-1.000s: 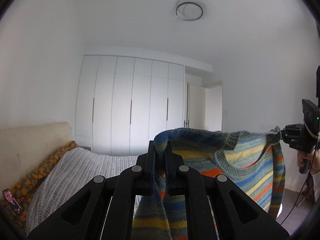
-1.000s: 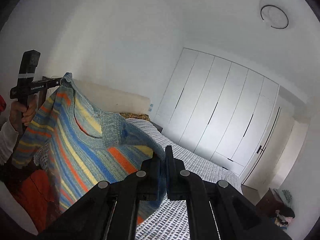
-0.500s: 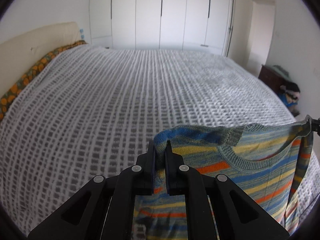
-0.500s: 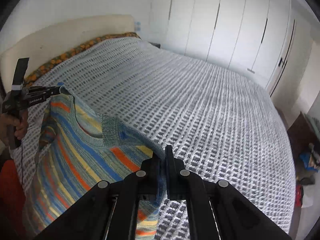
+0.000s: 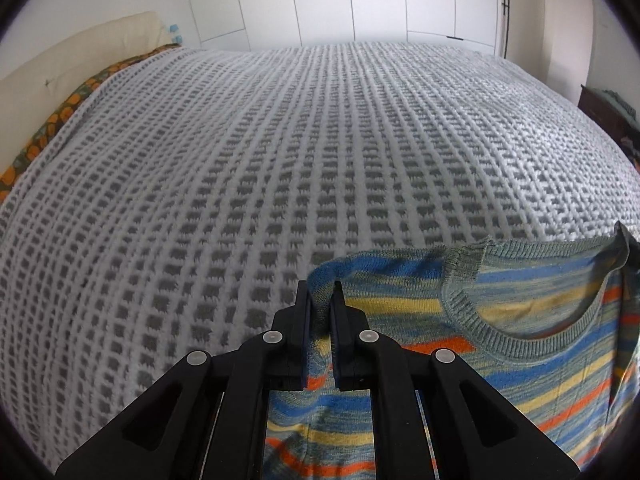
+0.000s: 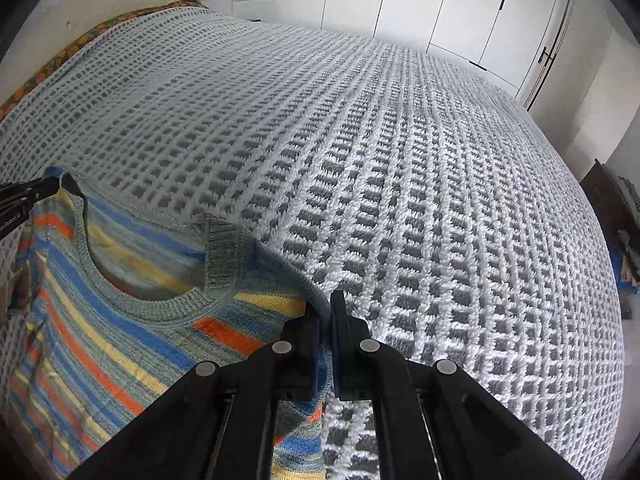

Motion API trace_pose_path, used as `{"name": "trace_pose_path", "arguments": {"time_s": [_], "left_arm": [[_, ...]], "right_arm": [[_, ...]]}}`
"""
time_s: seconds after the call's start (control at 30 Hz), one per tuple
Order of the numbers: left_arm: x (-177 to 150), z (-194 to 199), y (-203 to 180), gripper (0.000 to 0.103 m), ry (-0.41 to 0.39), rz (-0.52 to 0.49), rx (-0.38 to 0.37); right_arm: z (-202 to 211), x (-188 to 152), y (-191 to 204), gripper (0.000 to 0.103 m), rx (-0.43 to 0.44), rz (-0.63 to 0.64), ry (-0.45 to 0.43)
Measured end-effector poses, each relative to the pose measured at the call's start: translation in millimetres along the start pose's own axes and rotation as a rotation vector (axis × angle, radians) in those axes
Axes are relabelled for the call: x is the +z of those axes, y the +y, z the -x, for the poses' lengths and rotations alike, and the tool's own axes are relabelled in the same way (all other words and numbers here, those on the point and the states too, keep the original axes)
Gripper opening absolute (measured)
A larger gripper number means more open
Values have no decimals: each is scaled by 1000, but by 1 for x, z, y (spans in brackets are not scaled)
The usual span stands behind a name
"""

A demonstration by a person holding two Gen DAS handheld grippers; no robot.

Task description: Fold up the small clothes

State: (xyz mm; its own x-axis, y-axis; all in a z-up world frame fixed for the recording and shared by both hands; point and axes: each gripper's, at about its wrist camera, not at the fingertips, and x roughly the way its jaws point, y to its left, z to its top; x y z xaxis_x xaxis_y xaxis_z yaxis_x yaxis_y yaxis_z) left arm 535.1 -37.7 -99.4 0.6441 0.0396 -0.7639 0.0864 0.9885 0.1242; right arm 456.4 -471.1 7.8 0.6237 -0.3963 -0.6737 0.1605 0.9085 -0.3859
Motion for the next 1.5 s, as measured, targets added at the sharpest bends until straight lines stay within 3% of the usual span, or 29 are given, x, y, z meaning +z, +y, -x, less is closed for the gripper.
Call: {"name": "trace_pose_path", "arguments": {"time_s": [0.03,0.07,0.1,0.13,0.3,0.43,0.5,0.63,0.73,0.83,0.93,1.03,1.17,1.23,1.27,1.3,1.33,1.4,1.5], "left_arm": [[1,-6,1,29,25,5,7],[1,-11,4,59,57,15,32],[0,-12,9,72,71,30,60],[-1,-9,16,82,64,48,75],[-22,27,69,82,65,103,47],[-77,80,121,83,56,156,36],[-119,109,143,84,69,183,15],[-211,160,168,87,125,234,-5],[-273,191,169,87,178,277,-33],[-308,215,152,87,212,299,-86],[-322,229,131,87,223,331,-150],[-320,235,112,87,226,329,-209],[-312,247,92,87,185,255,-204],[-314,249,88,87,179,236,-190],[-315,248,88,87,185,237,-186],[-316,246,89,87,198,242,-182],[-317,244,91,87,212,251,-179],[-318,242,97,87,231,275,-178],[-320,240,100,87,245,292,-170]], "right_arm": [[-5,1,2,8,2,1,4],[-10,3,4,20,10,-3,19],[-13,3,3,52,3,-16,36],[-11,3,1,68,-18,-31,37],[38,-7,-32,68,-46,-104,-58],[94,-49,-61,68,-36,-177,-97],[121,-87,-64,69,-8,-204,-106],[167,-194,-48,69,52,-251,-91],[201,-268,-21,69,132,-237,-109],[220,-314,3,69,196,-197,-105],[218,-324,25,67,274,-101,-86],[205,-318,49,60,285,27,-72],[182,-313,87,57,288,209,-66],[168,-314,108,54,246,339,-57],[160,-314,115,45,216,383,-45],[153,-312,116,11,186,401,-37],[149,-306,111,2,178,375,-36],[155,-285,76,2,205,224,-79],[172,-240,-25,2,175,-66,-159]]}}
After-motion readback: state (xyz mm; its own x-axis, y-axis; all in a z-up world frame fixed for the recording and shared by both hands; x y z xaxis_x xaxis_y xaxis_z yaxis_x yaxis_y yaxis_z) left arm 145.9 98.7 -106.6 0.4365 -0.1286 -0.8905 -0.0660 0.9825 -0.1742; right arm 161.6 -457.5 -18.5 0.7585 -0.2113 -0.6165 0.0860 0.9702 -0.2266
